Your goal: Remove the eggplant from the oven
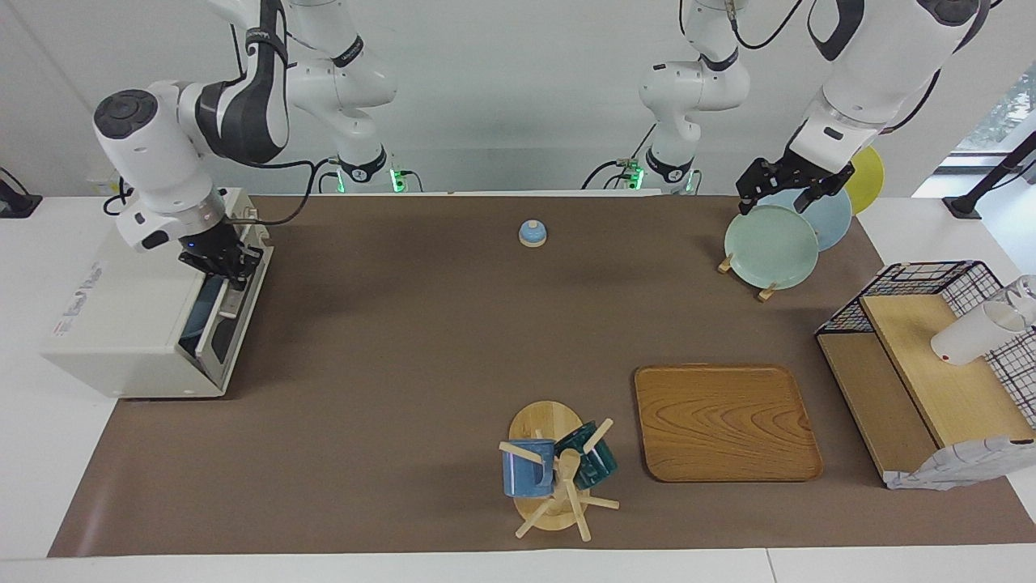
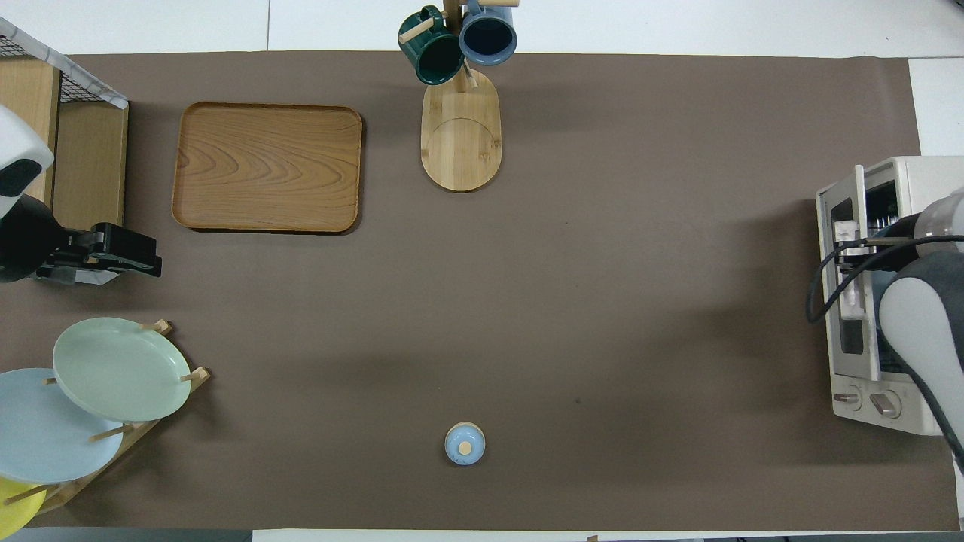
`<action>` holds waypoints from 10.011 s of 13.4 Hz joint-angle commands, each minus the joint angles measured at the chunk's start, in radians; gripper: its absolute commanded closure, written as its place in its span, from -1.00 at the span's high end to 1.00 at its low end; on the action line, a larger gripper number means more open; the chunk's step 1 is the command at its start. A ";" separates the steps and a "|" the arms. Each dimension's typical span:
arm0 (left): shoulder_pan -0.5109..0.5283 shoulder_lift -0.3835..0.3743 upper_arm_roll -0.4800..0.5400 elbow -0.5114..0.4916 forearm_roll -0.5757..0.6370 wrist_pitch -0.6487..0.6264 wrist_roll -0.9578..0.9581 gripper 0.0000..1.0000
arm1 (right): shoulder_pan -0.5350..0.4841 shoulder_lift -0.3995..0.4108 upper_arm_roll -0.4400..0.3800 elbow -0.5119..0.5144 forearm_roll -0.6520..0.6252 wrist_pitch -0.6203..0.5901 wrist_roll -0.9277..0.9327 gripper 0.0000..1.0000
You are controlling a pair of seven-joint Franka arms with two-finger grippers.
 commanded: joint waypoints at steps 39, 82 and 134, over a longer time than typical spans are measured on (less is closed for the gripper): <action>0.008 -0.014 -0.002 -0.016 -0.008 0.058 -0.014 1.00 | 0.034 0.068 0.045 -0.118 -0.019 0.119 0.141 -1.00; -0.596 0.311 -0.005 -0.258 -0.084 0.753 -0.220 1.00 | 0.035 0.178 0.148 -0.226 -0.074 0.350 0.222 -1.00; 0.022 0.221 0.035 0.161 -0.004 0.137 0.018 1.00 | -0.136 0.019 0.147 0.378 0.055 -0.388 -0.156 1.00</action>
